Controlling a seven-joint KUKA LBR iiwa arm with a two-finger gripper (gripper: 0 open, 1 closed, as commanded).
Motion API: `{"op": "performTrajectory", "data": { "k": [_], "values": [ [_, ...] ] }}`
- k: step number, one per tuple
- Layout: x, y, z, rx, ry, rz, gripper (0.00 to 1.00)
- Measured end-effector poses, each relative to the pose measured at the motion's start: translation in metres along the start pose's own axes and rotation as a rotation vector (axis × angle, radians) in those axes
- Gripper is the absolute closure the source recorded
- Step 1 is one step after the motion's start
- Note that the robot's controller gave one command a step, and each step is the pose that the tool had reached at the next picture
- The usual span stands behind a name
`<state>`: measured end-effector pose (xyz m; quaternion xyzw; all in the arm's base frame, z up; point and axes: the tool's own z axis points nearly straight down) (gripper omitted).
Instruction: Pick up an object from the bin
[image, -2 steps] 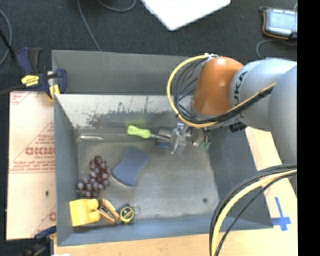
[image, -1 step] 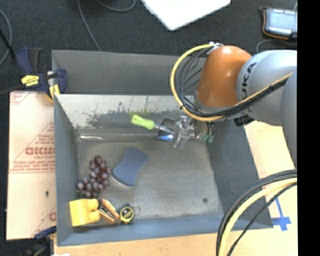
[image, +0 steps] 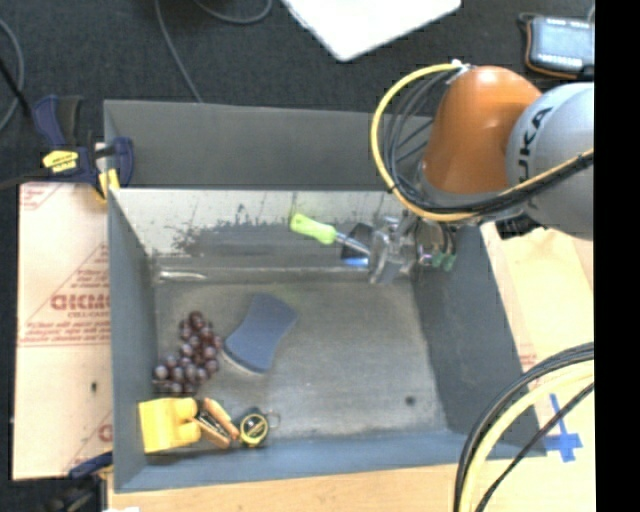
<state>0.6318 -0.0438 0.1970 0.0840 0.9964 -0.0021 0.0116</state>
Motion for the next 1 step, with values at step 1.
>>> {"op": "performTrajectory", "data": {
  "k": [1],
  "values": [
    [-0.0061, 0.0129, -0.0367, 0.004, -0.017, 0.006, 1.0]
  ]
}}
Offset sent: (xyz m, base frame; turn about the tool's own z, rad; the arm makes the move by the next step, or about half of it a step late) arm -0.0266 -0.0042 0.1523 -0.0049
